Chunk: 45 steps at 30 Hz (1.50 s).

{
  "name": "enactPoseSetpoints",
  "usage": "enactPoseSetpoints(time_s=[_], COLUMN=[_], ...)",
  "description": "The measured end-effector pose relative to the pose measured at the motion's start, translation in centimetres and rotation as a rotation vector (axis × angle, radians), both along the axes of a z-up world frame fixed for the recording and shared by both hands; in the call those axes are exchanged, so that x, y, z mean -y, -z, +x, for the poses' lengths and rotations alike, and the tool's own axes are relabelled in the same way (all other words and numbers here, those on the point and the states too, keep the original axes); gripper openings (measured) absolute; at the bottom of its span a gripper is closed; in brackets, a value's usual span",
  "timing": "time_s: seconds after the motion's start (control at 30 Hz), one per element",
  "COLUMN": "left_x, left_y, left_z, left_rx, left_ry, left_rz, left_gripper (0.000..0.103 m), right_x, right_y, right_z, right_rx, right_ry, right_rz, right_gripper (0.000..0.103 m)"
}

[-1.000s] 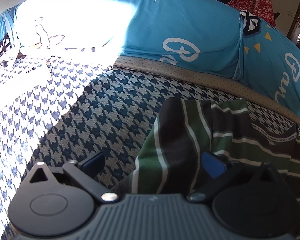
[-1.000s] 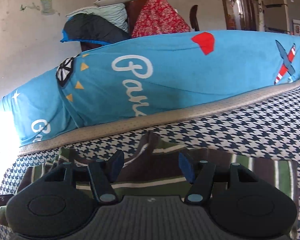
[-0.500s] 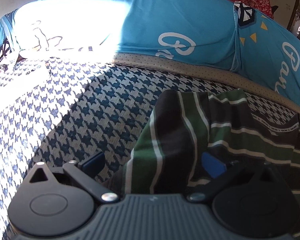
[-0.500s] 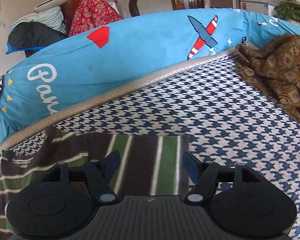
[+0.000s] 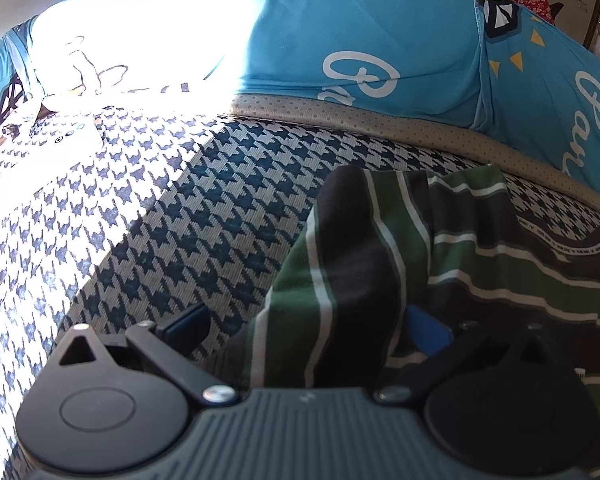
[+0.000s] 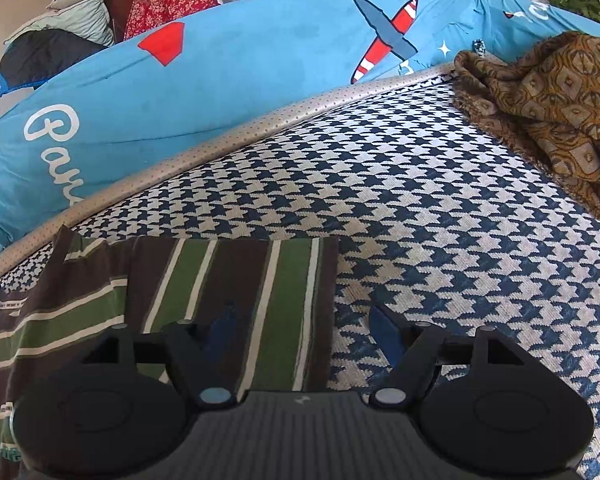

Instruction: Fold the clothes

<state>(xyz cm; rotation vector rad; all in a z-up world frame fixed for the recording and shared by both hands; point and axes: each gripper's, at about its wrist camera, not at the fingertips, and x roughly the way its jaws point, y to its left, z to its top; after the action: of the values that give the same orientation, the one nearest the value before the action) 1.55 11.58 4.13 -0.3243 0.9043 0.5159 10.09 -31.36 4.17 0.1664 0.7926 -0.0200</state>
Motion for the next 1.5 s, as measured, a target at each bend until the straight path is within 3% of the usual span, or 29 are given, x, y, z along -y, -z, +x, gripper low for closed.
enactPoseSetpoints(time_s=[0.1,0.17,0.2,0.27,0.53,0.67,0.7,0.77,0.83,1.0,1.1,1.27,1.4,1.5], left_x=[-0.2,-0.2,-0.2,-0.2,-0.9,-1.7,-1.9,-2.4,-3.0,-4.2,-4.7,-5.8,-6.4,-6.2], left_y=[0.1,0.2,0.3,0.3,0.4,-0.1,-0.3,-0.6,-0.8,-1.2,-1.3,-0.7,-0.3,-0.2], left_z=[0.0,0.1,0.1,0.1,0.1,-0.1,-0.2,-0.5,-0.7,-1.4,-1.7,-2.0,-2.3,-2.6], left_rx=[-0.007,-0.012,-0.014,-0.018,-0.033,-0.016,-0.009,0.003,0.011,0.043,0.06,0.056,0.052,0.054], left_ry=[-0.007,-0.01,-0.011,-0.014,-0.039,-0.053,-0.057,-0.068,-0.08,-0.085,-0.066,-0.059,-0.045,-0.021], left_rz=[-0.003,-0.002,0.001,0.005,0.009,-0.007,-0.009,-0.014,-0.025,-0.076,-0.107,-0.199,-0.321,-0.378], left_gripper=[0.103,0.103,0.103,0.103,0.103,0.103,0.103,0.103,0.103,0.103,0.103,0.103,0.103,0.103], right_x=[-1.2,-2.0,-2.2,-2.8,-2.0,-1.3,-1.2,-1.0,-1.2,-3.6,-5.1,-7.8,-10.1,-11.8], right_y=[0.4,0.4,0.5,0.4,-1.2,-0.8,-1.2,-2.0,-2.9,-4.3,-5.2,-6.3,-6.3,-5.8], right_z=[0.2,0.2,0.2,0.2,0.1,0.5,0.4,0.0,-0.6,-1.9,-3.1,-5.5,-7.7,-8.1], right_rx=[0.018,0.036,0.043,0.055,0.121,0.074,0.092,0.128,0.163,0.172,0.18,0.181,0.168,0.148], right_ry=[-0.011,-0.037,-0.045,-0.063,0.083,0.115,0.129,0.147,0.126,0.033,-0.008,-0.064,-0.11,-0.16], right_rz=[-0.068,-0.106,-0.108,-0.118,-0.237,-0.224,-0.23,-0.232,-0.195,-0.156,-0.111,-0.014,0.074,0.076], right_gripper=[0.062,0.037,0.033,0.006,0.005,0.005,0.006,0.02,0.03,0.033,0.041,0.047,0.052,0.054])
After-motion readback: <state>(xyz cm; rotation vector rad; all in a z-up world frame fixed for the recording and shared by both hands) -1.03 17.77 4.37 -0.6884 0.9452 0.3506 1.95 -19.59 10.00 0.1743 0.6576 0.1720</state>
